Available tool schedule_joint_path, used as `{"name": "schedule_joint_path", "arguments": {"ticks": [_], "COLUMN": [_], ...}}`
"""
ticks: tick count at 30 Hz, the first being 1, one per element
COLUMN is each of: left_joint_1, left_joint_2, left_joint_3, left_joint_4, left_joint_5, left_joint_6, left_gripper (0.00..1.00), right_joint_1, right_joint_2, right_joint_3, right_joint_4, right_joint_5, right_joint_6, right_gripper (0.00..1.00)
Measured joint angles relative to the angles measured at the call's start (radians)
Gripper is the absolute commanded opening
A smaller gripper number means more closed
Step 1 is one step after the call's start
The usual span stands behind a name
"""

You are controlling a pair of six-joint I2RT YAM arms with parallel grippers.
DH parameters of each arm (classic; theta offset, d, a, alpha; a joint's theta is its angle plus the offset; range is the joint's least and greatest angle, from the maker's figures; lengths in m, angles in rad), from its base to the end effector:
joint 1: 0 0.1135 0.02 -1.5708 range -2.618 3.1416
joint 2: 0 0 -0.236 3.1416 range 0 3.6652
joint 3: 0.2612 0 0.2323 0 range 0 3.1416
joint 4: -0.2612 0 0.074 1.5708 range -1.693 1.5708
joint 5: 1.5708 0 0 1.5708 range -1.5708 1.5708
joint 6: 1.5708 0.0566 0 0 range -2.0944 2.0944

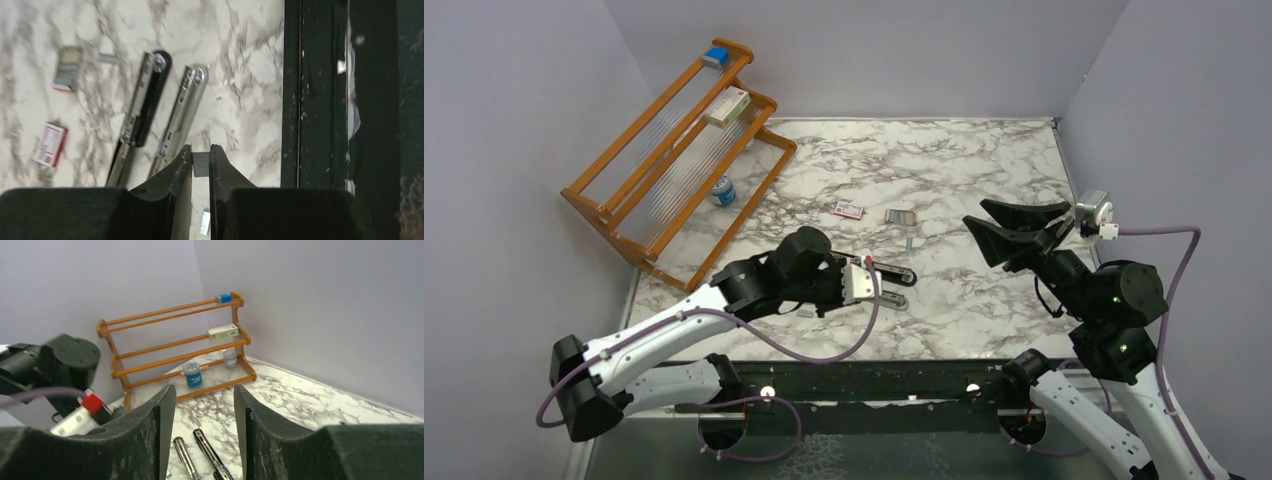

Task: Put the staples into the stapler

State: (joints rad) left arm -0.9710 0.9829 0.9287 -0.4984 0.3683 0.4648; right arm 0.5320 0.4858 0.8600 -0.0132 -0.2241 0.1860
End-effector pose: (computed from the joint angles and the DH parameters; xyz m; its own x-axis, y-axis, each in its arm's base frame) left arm 0.1098 -0.1967 0.2911 0.1579 0.5100 -0.8456 0.9758 0.0504 0.2126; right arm 0.0963 0.0713 0.4072 0.1745 0.3120 -0.9339 -0.7184 0.6890 0.0959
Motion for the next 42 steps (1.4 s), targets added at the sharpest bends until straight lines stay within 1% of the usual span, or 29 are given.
{"name": "schedule_joint_path", "arguments": {"ticks": [5, 15, 24, 29, 30, 37, 38, 39, 42], "left_joint_1": [-0.002, -0.004, -0.006, -0.008, -0.008, -0.02, -0.02, -0.021, -0.021], "left_joint_2": [0.167, 0.402, 0.488, 0.569, 0.586, 0.61, 0.611, 0.612, 0.612], "left_joint_3": [-0.034, -0.034, -0.04, -0.04, -0.04, -0.021, -0.02, -0.019, -0.014], "left_joint_4": [-0.084, -0.14, -0.164, -0.164, -0.16, -0.167, -0.167, -0.167, -0.167], "left_joint_5": [-0.025, -0.124, -0.154, -0.168, -0.169, -0.192, -0.197, -0.2, -0.202], "left_joint_6": [0.079, 0.175, 0.217, 0.225, 0.228, 0.229, 0.229, 0.228, 0.222], "left_gripper": [0.0, 0.01, 0.07, 0.11, 0.13, 0.41, 0.5, 0.54, 0.62], "right_joint_1": [0.0, 0.0, 0.0, 0.0, 0.0, 0.0, 0.0, 0.0, 0.0], "right_joint_2": [0.004, 0.021, 0.04, 0.047, 0.048, 0.046, 0.045, 0.044, 0.044], "right_joint_3": [0.001, 0.001, 0.001, 0.001, 0.001, 0.001, 0.001, 0.001, 0.001], "right_joint_4": [-0.032, -0.045, -0.059, -0.061, -0.064, -0.081, -0.087, -0.092, -0.103], "right_joint_5": [0.027, 0.045, 0.048, 0.048, 0.048, 0.052, 0.055, 0.057, 0.08], "right_joint_6": [0.002, 0.023, 0.027, 0.028, 0.029, 0.031, 0.031, 0.031, 0.034], "right_gripper": [0.5, 0.5, 0.5, 0.5, 0.5, 0.5, 0.5, 0.5, 0.5]}}
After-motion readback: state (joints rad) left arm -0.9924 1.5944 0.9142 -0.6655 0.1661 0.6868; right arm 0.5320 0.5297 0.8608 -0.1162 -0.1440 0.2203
